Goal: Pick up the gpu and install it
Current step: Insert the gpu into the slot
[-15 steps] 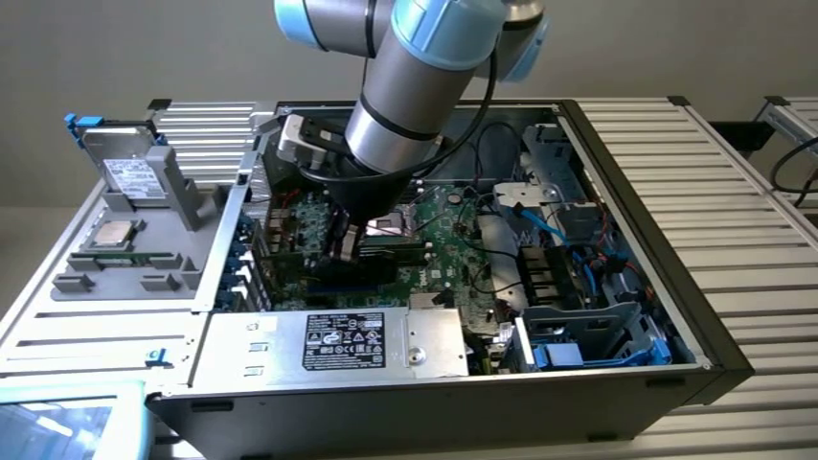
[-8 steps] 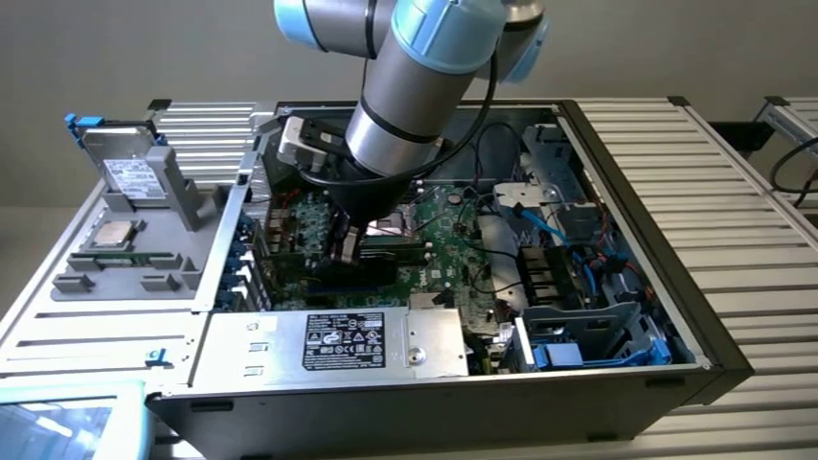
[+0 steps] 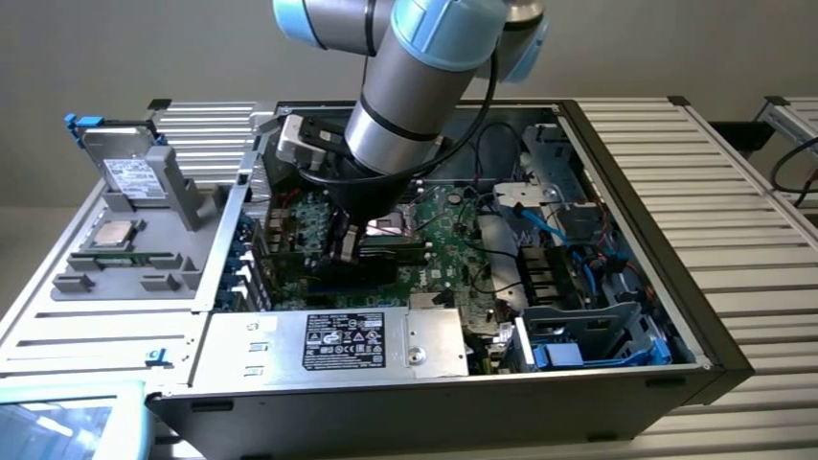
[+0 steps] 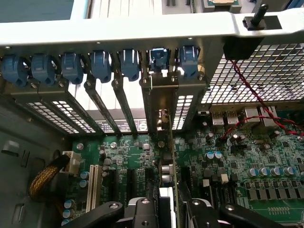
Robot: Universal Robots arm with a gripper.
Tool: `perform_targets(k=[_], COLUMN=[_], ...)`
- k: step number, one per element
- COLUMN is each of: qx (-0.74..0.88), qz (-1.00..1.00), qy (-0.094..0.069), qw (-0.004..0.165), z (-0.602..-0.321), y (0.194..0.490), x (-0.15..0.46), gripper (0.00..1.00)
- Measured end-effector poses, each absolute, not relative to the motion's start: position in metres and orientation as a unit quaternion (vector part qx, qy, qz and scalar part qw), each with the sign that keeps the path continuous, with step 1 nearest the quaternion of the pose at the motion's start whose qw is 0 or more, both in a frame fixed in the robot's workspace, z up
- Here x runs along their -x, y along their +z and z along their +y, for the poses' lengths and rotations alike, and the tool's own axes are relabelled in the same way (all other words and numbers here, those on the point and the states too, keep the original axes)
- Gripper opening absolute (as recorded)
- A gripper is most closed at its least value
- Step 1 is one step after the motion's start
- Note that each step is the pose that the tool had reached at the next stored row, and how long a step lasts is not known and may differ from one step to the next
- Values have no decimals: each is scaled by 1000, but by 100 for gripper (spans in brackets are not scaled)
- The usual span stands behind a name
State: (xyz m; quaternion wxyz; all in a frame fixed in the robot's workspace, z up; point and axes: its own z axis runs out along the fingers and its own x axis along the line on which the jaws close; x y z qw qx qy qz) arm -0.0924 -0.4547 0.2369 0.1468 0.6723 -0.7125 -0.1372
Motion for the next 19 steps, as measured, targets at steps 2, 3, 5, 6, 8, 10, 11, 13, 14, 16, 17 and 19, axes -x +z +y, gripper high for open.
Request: perform_targets(k=[2, 3, 5, 6, 8, 10, 11, 13, 14, 16, 17, 19], qx=[-672, -672, -672, -672, -672, -672, -672, -672, -672, -672, -672, -672], qz=[-712, -712, -712, -712, -712, -712, -712, -712, -712, -712, -712, -712], qy=[-137, -137, -137, -137, -137, -137, -137, -137, -137, -137, -137, -137], qw=[147, 147, 147, 147, 147, 147, 147, 147, 147, 147, 147, 147], z=[-455, -455, -455, -455, -455, -455, -455, -455, -455, -455, -455, -455], y=[242, 242, 242, 242, 242, 241, 241, 240, 239, 239, 239, 239], x=[92, 92, 92, 92, 92, 92, 92, 92, 92, 92, 92, 92], gripper=[28, 28, 28, 28, 28, 28, 28, 28, 28, 28, 28, 28])
